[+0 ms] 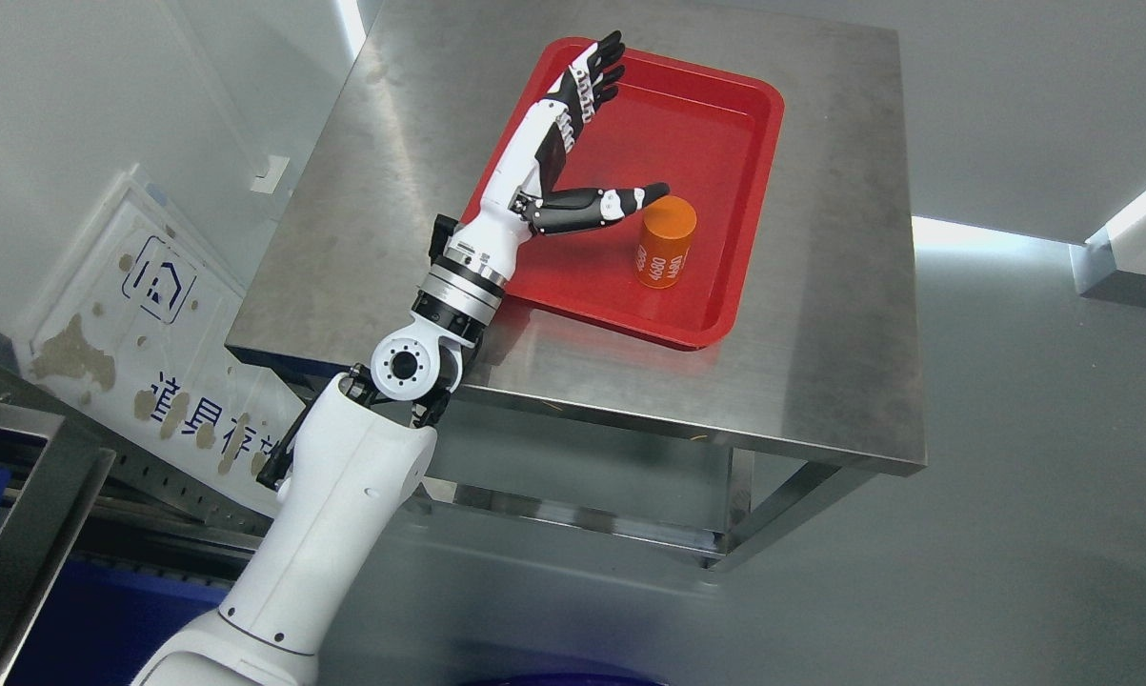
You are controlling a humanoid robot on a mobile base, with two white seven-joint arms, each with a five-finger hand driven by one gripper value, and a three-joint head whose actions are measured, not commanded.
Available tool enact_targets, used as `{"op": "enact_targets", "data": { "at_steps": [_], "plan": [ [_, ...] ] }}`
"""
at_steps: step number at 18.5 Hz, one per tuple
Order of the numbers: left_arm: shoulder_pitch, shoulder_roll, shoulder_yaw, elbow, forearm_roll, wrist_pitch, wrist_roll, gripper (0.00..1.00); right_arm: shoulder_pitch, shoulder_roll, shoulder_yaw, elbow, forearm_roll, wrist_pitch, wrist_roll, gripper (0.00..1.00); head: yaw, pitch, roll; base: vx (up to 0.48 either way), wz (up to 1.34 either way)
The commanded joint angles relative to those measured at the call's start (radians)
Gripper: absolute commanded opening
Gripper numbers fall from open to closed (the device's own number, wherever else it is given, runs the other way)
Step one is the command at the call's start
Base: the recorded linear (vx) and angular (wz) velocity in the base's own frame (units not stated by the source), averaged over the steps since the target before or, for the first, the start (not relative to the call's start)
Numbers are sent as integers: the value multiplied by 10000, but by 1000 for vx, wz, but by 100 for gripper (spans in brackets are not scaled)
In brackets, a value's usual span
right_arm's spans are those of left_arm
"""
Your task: Grab orange capacitor from left shelf to right desk
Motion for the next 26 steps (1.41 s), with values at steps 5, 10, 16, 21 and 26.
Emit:
{"op": "enact_targets", "data": {
  "at_steps": [5,10,16,21,26],
  "plan": [
    [1381,175,3603,-1210,16,-68,-23,99,-16,-174,-108,-337,46,3,-39,100,0,0,0,0,0],
    [2840,175,3894,-1977,16,653,84,100,-16,-174,-108,-337,46,3,-39,100,0,2,0,0,0],
    [3225,175,3359,-2086,-14,1022,99,100,-16,-174,-108,-337,46,3,-39,100,0,1,0,0,0],
    [3332,175,3327,-2147,-903,1053,69,100,-16,-174,-108,-337,46,3,-54,100,0,1,0,0,0],
    [3363,175,3481,-2301,-919,1053,53,100,-16,-174,-108,-337,46,3,-39,100,0,1,0,0,0]
  ]
}}
